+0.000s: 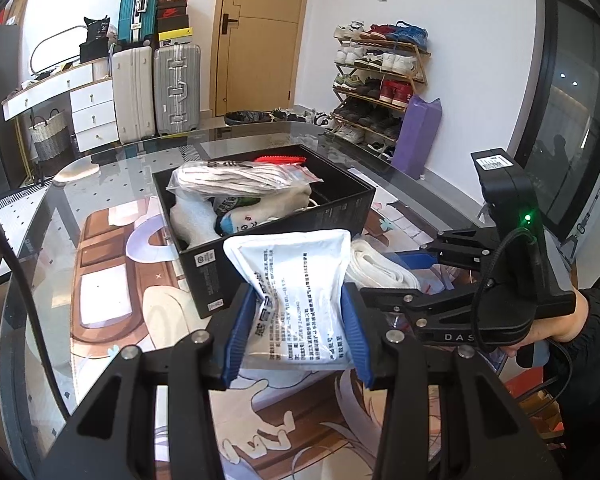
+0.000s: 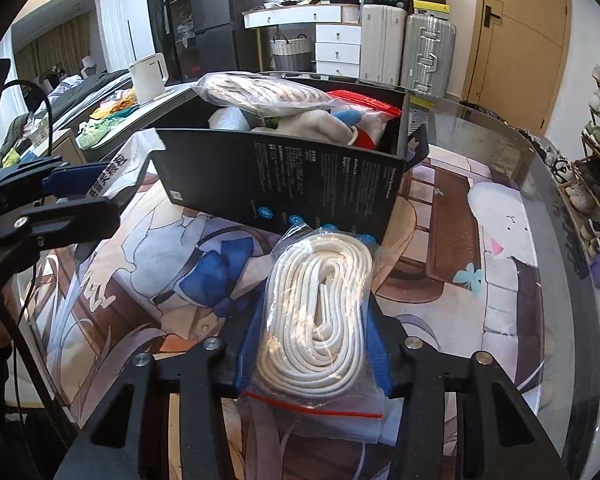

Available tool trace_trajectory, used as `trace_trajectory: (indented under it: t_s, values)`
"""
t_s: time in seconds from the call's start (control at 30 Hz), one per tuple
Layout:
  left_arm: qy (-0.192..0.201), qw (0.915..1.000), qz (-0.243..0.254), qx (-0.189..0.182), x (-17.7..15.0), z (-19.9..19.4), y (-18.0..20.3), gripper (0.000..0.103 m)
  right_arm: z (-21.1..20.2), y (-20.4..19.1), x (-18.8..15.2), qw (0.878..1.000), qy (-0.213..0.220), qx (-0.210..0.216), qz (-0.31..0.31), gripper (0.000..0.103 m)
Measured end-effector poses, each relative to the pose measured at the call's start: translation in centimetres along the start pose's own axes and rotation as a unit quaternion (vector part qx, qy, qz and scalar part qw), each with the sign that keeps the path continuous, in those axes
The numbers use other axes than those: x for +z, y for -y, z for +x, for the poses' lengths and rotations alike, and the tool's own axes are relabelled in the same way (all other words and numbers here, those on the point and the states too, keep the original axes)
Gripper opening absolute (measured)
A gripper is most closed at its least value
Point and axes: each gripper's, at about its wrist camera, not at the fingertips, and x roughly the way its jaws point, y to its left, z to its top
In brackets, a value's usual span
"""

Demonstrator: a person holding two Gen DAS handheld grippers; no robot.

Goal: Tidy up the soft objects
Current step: 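Grasp the white printed sachet with the left gripper while the right gripper grasps the rope bag, then carry the sachet and rope bag over the black box and release them inside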

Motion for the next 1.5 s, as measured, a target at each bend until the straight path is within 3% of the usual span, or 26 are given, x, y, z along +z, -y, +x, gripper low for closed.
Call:
trace_trajectory:
  t_s: [0.57,1.07,1.5]
  values:
    - [0.02,0.9997,-0.009,0.01,0.3,-0.9,-0.3,0.043,-5.0,-0.8,1.0,0.998,0.062,0.028,-0.007,0.045]
    - [0.056,0.9973,-0.035,0.032,2.6,-1.6,-2.5,0.043,-10.0,0.3,4.5,0.981,0.177,0.058,0.044,0.045]
    - [0.066,0.9956,-0.047,0.048,5.0,0.7,-4.3,0.043,-7.3,0.9,8.6,0.977,0.182,0.082,0.069,0.045]
